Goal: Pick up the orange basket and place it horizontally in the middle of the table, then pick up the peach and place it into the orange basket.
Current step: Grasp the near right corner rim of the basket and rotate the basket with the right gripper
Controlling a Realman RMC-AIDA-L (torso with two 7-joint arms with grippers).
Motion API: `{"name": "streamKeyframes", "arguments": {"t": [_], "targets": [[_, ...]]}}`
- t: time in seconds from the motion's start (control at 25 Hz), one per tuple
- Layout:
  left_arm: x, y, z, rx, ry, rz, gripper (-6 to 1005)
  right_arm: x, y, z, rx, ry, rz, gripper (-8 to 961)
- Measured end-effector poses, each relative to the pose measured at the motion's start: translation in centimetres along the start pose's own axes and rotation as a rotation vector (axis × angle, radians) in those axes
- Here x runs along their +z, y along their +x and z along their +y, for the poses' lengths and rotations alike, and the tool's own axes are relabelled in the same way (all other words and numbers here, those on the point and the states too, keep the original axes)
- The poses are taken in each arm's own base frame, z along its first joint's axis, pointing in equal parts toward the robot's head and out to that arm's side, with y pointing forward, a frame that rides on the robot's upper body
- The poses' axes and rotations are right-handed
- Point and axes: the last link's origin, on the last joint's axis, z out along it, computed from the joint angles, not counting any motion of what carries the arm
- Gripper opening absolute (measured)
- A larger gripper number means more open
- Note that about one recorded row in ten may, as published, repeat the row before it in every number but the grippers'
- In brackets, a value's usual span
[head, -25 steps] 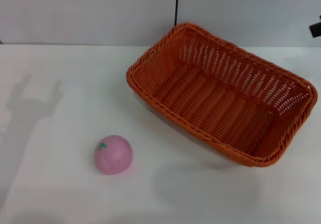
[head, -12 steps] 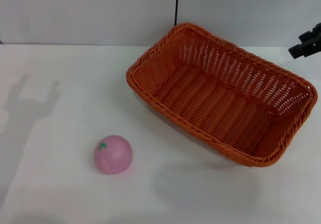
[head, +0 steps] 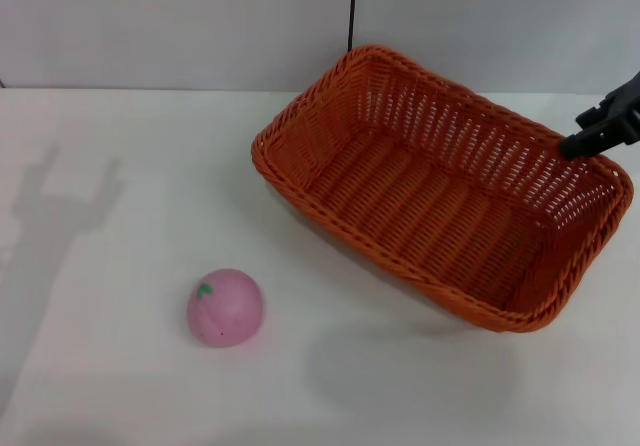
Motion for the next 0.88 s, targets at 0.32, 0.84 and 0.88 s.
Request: {"name": "streamKeyframes", "arguments": {"t": [0.32,0.84,0.88], "targets": [[-0.1,0.0,0.0,-0.011,0.002,-0.001,845,0.8,0.4,-0.1,0.008,-0.005,0.018,513],[-0.2,0.1,0.0,-0.019,0.001,0.003,845,2.0,1.0,-0.1,0.019,0.024,0.047,513],[-0.2,0.1,0.0,-0.021,0.002,0.003,845,2.3,1.0,-0.1,0.021,0.023,0.046,513]]}}
